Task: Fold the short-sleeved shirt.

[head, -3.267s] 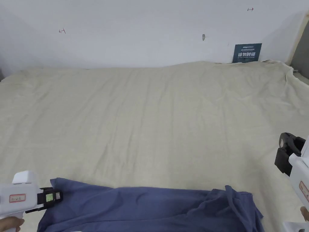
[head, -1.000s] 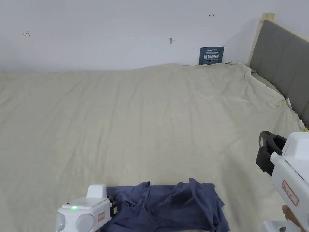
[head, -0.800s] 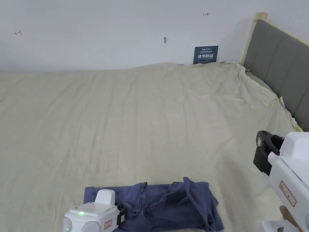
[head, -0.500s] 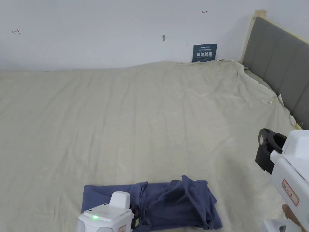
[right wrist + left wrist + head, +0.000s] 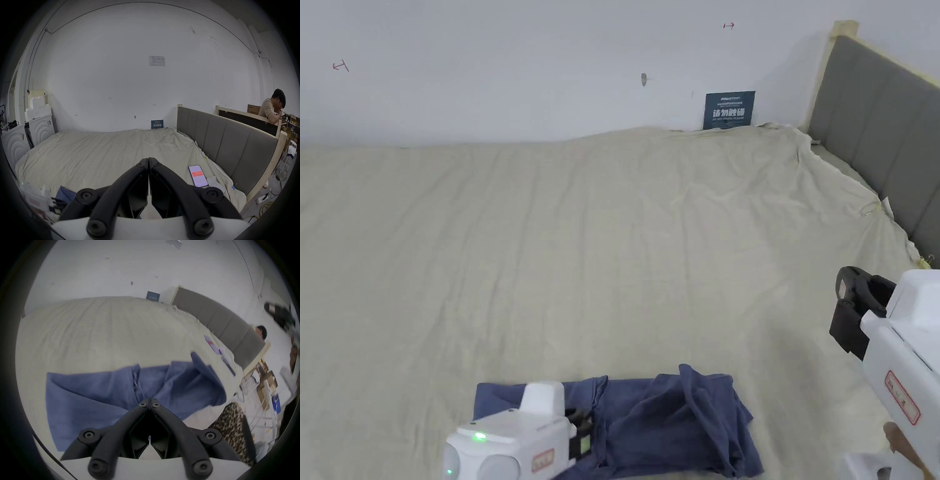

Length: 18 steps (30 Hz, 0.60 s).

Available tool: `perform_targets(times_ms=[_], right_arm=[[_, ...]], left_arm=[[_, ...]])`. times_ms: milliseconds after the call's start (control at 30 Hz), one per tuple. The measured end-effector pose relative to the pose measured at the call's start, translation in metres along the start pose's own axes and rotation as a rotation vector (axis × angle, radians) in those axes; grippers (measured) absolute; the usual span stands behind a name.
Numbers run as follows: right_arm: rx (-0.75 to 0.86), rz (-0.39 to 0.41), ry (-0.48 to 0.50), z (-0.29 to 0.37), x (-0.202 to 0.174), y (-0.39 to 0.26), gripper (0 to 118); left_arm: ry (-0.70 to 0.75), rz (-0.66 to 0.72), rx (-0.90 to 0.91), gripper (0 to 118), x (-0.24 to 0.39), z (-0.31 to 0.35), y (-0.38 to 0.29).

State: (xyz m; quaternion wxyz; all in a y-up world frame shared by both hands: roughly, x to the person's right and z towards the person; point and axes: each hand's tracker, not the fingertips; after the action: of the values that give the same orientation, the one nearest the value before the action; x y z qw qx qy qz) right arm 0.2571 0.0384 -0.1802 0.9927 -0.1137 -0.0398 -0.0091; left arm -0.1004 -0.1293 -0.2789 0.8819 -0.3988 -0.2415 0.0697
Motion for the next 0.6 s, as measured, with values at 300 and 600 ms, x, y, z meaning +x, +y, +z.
perform_targets(times_ms=[300,600], right_arm=[[-0.007,0.014,0.026,-0.011,-0.010,-0.002,0],[-0.028,0.038,0.050,-0.018,-0.024,-0.003,0]], left_arm=[[0.057,0.203,0.024,75,-0.102,0.040,0.023],[0.099,0.235,-0.158,96,-0.155,0.026,0.007]])
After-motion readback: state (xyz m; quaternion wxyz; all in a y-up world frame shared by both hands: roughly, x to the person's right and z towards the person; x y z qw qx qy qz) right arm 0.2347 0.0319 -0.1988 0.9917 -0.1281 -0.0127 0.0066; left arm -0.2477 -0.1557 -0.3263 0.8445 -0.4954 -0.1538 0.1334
